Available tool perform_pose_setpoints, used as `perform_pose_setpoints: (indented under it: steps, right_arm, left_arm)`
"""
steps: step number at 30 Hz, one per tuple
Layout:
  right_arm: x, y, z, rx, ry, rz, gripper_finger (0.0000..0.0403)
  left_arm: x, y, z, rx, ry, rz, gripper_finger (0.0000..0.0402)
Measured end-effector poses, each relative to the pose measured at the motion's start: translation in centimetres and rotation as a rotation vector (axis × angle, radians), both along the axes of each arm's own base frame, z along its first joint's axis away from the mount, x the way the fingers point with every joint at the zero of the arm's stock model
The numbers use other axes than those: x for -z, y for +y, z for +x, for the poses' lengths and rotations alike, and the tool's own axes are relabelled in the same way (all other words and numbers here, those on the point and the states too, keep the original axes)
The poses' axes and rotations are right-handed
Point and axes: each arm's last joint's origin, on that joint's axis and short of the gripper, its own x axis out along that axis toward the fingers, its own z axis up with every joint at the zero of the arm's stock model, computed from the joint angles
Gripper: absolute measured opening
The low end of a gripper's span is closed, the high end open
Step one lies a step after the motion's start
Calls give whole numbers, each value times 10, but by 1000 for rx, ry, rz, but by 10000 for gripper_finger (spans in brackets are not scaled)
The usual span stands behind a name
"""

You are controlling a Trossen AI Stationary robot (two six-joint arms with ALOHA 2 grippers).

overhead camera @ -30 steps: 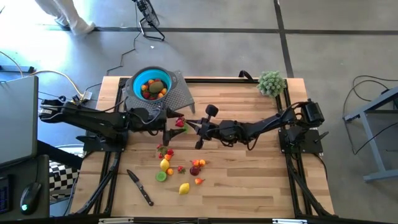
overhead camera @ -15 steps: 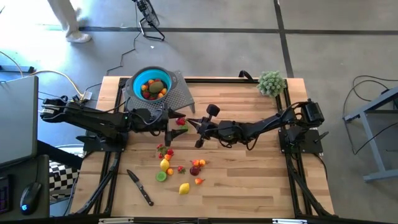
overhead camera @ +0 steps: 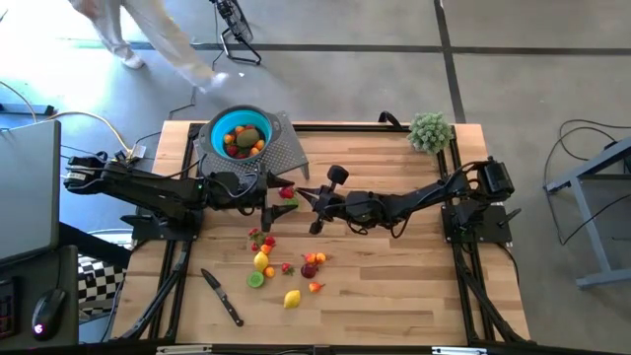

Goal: Pick & Place Fruit
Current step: Put the red strawberry into the blue strainer bowl on the shelf

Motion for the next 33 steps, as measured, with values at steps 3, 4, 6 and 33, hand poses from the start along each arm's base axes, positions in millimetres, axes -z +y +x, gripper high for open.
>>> perform_pose_setpoints:
  steps: [3, 4, 6, 33]
  right_arm:
    - [0, 0, 0, 0, 0, 0, 4]
    - [0, 0, 0, 0, 0, 0, 4]
    - [0, 0, 0, 0, 0, 0, 4]
    - [0, 0, 0, -1, 0, 0, 4]
  left_arm:
    - [0, 0, 0, 0, 0, 0, 281]
    - [0, 0, 0, 0, 0, 0, 271]
    - [0, 0, 0, 0, 0, 0, 251]
    - [0, 0, 0, -1, -1, -5, 152]
